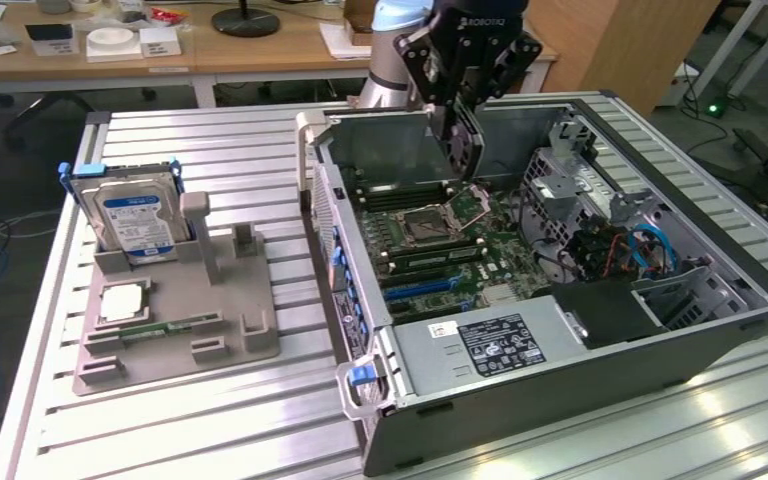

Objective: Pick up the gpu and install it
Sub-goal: 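Pick up the gpu and move the gpu toward the slot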

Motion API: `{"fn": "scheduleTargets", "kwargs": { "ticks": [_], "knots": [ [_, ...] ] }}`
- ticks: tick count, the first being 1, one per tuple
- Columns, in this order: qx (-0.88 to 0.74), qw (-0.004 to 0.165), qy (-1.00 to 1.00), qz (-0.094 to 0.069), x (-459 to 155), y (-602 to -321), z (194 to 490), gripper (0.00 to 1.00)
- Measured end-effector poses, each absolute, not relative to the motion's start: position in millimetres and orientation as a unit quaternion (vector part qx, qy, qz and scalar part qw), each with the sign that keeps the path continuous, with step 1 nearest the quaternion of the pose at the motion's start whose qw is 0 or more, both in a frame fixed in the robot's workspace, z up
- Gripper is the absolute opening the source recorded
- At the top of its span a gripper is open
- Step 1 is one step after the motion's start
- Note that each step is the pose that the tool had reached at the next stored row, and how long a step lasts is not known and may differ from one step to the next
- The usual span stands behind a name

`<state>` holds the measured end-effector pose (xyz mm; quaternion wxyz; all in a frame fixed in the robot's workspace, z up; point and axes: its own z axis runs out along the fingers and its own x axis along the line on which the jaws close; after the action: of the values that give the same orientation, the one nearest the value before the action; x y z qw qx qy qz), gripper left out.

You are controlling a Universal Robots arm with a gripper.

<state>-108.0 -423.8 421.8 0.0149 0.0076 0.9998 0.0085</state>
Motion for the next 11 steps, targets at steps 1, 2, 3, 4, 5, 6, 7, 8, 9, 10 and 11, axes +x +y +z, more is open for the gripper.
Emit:
{"fn": "scheduleTargets", "kwargs": {
  "ticks": [1, 2, 3, 4, 5, 6, 7, 8, 9, 10, 11],
  "knots": [
    [0.008, 0.015, 1.000, 0.009, -107, -424, 422, 0.27],
    [0.008, 0.015, 1.000, 0.009, -106, -424, 422, 0.27],
    [0.008, 0.015, 1.000, 0.008, -105, -424, 422, 0.27],
    [0.008, 0.015, 1.000, 0.008, -104, -424, 422, 0.27],
    [0.008, 0.015, 1.000, 0.008, -103, -424, 422, 0.27],
    [0.008, 0.015, 1.000, 0.009, -102, -424, 422, 0.27],
    [0.008, 0.015, 1.000, 0.009, -101, -424, 422, 0.27],
    [0.008, 0.015, 1.000, 0.008, -100, -424, 422, 0.27],
    [0.008, 0.015, 1.000, 0.009, -99, -424, 422, 0.27],
    [0.008, 0.015, 1.000, 0.009, -98, -424, 422, 0.27],
    [0.008, 0.015, 1.000, 0.009, -96, -424, 422, 0.27]
  ]
}}
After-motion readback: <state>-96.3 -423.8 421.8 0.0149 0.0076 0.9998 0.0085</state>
